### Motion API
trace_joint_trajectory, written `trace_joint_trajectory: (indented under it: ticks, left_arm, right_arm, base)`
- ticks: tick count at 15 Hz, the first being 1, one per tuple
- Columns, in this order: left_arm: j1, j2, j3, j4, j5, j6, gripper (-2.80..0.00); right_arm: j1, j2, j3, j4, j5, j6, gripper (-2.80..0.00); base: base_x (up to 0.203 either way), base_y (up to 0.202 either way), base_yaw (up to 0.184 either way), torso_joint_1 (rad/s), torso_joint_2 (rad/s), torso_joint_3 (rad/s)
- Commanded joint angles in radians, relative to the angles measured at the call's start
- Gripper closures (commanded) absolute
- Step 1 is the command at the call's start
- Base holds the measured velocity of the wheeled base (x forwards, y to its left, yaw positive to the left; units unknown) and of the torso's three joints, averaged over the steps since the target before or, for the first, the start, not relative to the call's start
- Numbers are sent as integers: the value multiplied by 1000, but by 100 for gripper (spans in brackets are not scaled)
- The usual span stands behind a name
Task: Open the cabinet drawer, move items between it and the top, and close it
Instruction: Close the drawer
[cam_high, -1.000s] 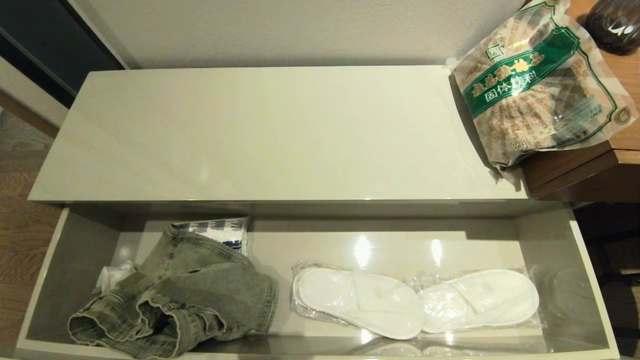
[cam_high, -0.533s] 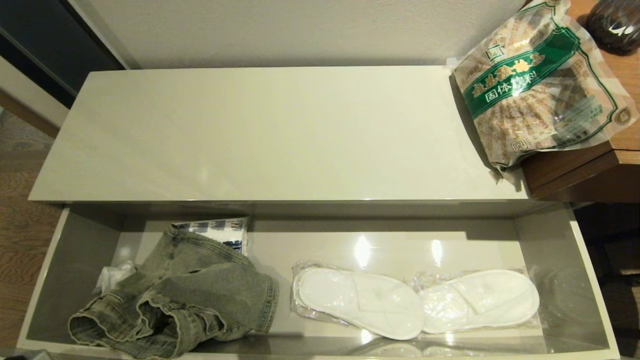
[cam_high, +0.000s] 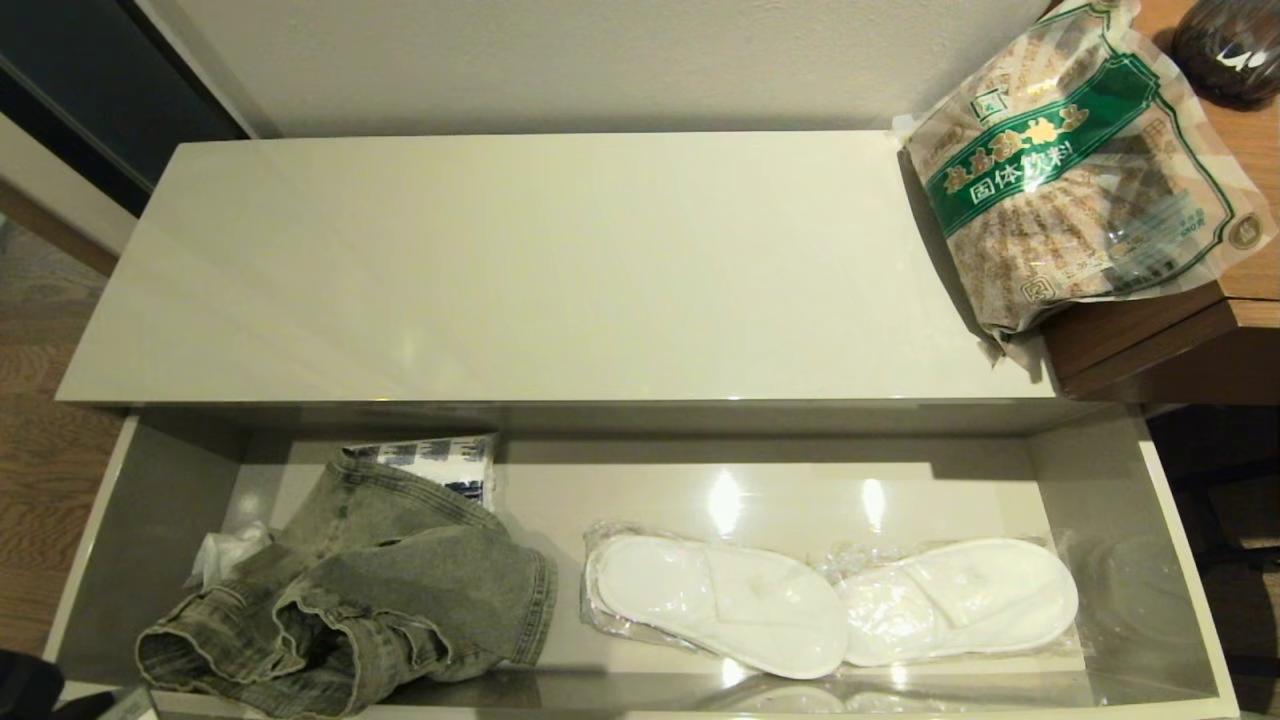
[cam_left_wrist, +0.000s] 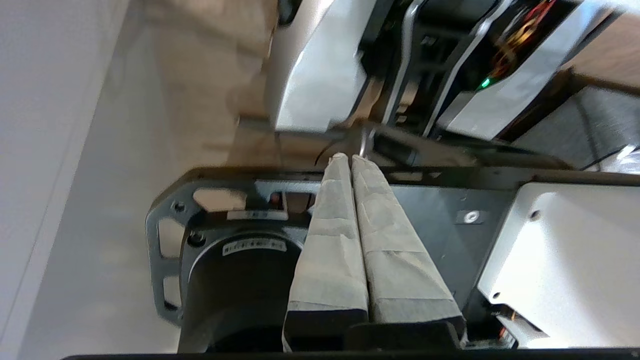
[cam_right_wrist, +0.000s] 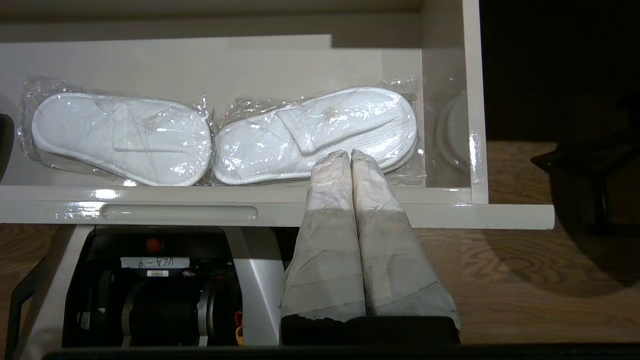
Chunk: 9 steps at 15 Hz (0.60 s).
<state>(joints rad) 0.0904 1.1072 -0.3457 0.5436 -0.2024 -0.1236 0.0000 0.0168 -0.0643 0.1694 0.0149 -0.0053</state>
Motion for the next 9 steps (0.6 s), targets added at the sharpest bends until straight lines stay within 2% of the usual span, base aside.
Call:
trace_joint_trajectory:
  ticks: [1,6,9]
  left_arm:
    - [0,64,7,2,-2,-8,0]
    - [0,85,-20,-5,-13,-72,0]
    - [-1,107,26,-181,-15,-118,0]
  right_arm:
    - [0,2,0,1,0,-1,0]
    - [0,2,0,1,0,-1,0]
    - [0,2,0,1,0,-1,0]
  base:
    - [0,0,0,0,0,0]
    - [0,0,0,0,0,0]
    - [0,0,0,0,0,0]
